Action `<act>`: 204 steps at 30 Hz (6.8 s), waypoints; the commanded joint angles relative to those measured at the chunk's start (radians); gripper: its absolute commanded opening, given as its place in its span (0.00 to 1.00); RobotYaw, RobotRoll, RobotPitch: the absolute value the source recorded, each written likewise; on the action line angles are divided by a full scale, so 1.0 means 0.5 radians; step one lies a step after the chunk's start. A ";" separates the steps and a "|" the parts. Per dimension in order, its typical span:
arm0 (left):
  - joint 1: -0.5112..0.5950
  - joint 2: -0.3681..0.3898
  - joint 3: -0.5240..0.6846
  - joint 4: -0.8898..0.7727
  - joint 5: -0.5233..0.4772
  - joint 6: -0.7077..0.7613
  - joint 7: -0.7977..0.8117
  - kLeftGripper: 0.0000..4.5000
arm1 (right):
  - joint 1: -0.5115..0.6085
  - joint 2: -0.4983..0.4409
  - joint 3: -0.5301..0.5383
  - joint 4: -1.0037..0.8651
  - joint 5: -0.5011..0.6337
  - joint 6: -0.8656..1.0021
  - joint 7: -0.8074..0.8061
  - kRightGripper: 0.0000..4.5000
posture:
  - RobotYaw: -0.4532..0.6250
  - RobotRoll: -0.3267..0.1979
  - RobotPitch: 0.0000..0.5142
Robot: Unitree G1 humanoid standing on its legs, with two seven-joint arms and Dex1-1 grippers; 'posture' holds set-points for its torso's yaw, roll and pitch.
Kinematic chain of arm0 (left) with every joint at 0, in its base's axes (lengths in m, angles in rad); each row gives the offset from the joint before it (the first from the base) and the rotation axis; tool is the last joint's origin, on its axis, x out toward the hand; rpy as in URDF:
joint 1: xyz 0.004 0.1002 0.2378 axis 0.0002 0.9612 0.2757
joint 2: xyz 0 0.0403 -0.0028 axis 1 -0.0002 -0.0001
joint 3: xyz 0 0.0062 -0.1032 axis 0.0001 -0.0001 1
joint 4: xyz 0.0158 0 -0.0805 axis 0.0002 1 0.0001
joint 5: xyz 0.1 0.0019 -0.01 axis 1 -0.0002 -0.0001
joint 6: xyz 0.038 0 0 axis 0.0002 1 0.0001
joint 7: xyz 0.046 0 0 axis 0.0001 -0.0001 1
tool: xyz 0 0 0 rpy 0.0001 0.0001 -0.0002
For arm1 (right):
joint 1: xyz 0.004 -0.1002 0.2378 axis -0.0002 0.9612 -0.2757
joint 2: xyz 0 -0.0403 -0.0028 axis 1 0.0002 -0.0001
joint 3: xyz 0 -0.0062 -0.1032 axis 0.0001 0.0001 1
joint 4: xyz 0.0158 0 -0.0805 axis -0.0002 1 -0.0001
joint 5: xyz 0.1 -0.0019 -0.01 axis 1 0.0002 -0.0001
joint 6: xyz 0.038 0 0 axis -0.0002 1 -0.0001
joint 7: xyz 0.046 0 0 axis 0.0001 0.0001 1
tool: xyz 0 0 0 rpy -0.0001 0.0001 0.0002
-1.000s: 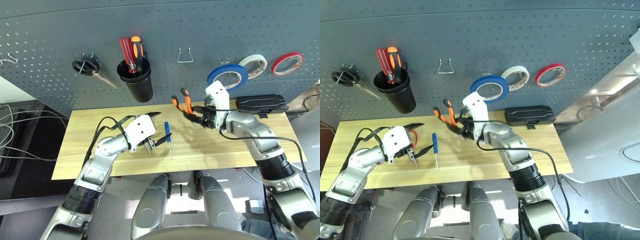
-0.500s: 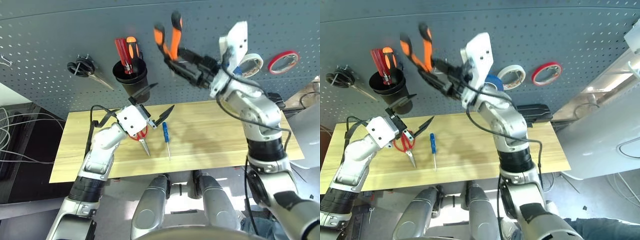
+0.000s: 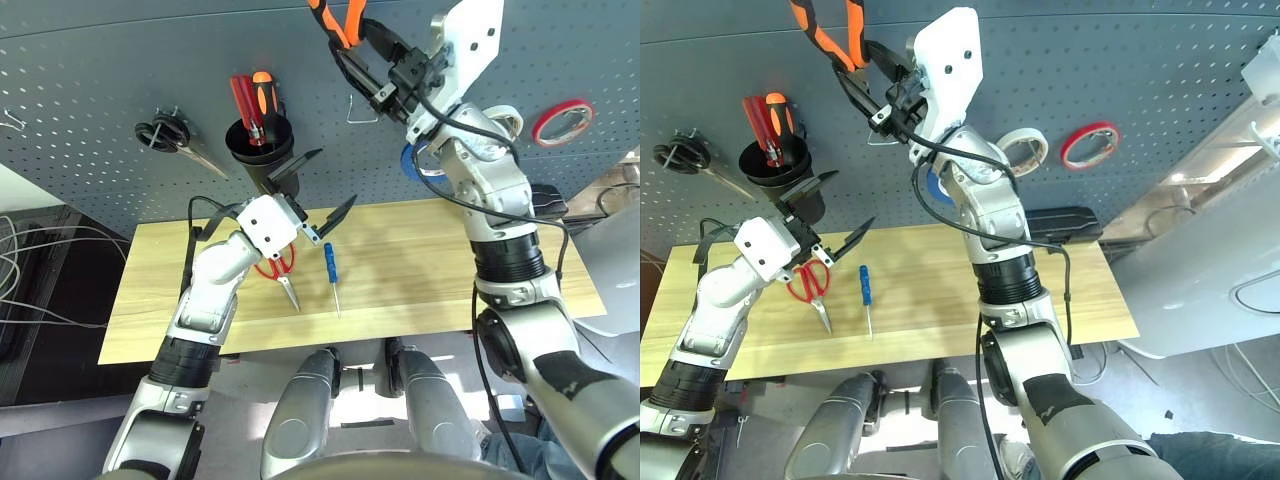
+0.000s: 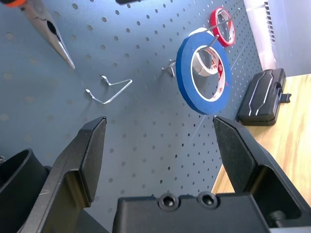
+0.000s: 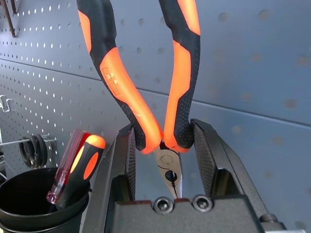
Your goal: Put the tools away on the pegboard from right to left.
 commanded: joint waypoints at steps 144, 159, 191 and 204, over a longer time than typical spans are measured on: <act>0.174 -0.478 0.269 -0.852 -0.643 0.801 0.499 0.11 | 0.856 -0.641 0.152 -0.545 0.253 0.687 0.775 1.00 | 0.46 0.62 0.47; -0.277 -0.427 0.437 -0.597 -0.581 0.682 0.619 0.11 | 0.539 -0.284 0.103 -0.466 0.365 0.649 0.607 1.00 | 0.48 0.62 0.45; -0.032 0.085 -0.364 -0.538 -0.486 1.614 -0.158 1.00 | 1.023 -0.839 0.310 -0.346 0.046 0.776 0.711 1.00 | 0.44 0.62 0.46; 0.077 -0.121 -0.174 0.202 -0.126 2.100 0.474 1.00 | 1.021 -0.734 0.314 -0.331 0.029 0.883 0.664 1.00 | 0.42 0.62 0.47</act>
